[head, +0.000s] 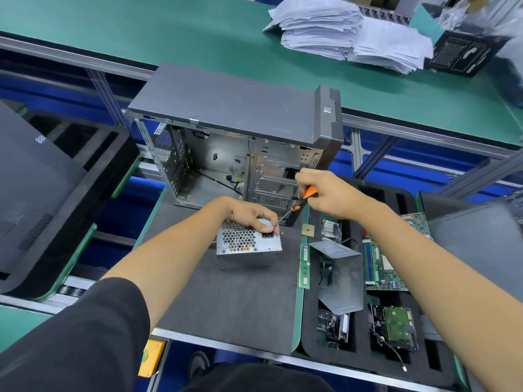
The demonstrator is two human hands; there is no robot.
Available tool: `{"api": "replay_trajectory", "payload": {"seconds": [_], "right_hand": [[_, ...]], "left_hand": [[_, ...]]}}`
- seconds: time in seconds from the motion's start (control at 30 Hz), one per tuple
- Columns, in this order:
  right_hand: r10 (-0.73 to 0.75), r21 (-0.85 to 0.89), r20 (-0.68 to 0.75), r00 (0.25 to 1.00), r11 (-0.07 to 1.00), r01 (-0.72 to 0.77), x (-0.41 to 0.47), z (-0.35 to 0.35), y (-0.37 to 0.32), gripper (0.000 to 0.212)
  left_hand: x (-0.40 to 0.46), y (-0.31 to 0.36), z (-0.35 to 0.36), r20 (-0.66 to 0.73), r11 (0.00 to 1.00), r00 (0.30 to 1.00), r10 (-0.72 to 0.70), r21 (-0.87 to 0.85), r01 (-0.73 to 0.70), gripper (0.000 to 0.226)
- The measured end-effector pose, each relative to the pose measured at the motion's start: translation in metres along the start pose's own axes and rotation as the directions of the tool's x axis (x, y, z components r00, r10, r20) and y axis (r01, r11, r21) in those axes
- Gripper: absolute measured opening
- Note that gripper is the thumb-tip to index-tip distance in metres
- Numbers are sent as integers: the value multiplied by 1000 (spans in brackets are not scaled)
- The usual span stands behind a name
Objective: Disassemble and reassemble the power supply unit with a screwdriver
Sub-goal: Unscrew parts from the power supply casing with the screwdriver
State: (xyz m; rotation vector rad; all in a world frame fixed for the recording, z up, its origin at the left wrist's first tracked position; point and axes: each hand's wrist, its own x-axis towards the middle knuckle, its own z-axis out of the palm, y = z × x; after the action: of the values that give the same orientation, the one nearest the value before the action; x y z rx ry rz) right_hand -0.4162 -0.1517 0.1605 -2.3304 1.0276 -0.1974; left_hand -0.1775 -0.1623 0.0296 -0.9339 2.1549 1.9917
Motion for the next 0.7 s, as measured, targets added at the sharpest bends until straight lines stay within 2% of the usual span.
{"api": "replay_trajectory", "payload": {"seconds": [0.7], "right_hand": [[-12, -1, 16, 1000, 1000, 12, 2, 0, -4, 34]], "left_hand": [[4, -9, -2, -41, 999, 999, -30, 18, 31, 20]]}}
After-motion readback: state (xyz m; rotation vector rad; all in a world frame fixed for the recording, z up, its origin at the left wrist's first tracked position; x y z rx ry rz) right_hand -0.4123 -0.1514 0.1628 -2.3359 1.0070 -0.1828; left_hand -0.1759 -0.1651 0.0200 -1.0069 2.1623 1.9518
